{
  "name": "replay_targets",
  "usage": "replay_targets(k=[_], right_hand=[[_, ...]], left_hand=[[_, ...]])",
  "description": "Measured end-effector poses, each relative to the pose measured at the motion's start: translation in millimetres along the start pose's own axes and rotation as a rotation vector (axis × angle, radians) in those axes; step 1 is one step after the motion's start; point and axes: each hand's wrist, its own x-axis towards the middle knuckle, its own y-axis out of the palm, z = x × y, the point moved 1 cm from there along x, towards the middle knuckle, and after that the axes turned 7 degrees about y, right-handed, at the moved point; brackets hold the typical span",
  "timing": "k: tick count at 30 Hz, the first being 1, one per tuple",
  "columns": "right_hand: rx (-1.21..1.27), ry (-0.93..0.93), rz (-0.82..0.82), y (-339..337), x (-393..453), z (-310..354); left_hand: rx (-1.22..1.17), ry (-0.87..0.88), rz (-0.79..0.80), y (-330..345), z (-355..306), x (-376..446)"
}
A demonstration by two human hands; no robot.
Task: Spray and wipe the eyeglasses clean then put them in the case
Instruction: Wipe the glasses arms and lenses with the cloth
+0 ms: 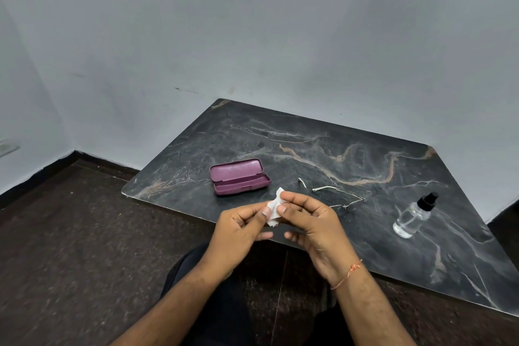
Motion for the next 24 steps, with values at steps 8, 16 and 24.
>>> replay_targets(k=[8,16,24], right_hand=[[0.004,0.037,-0.029,-18.8,1.6,8.3],[0.021,0.136,0.074,-14.7,3.2,7.7],[-0.283,0.104,0.067,6.3,24.7,7.8]], left_hand=[[0.022,-0.027,-0.168,-9.0,-4.9,5.1],[0.116,-0.071,-0.081,-20.5,-19.9,12.5],[0.150,-0.046,-0.082,-44.8,-25.6,21.0]])
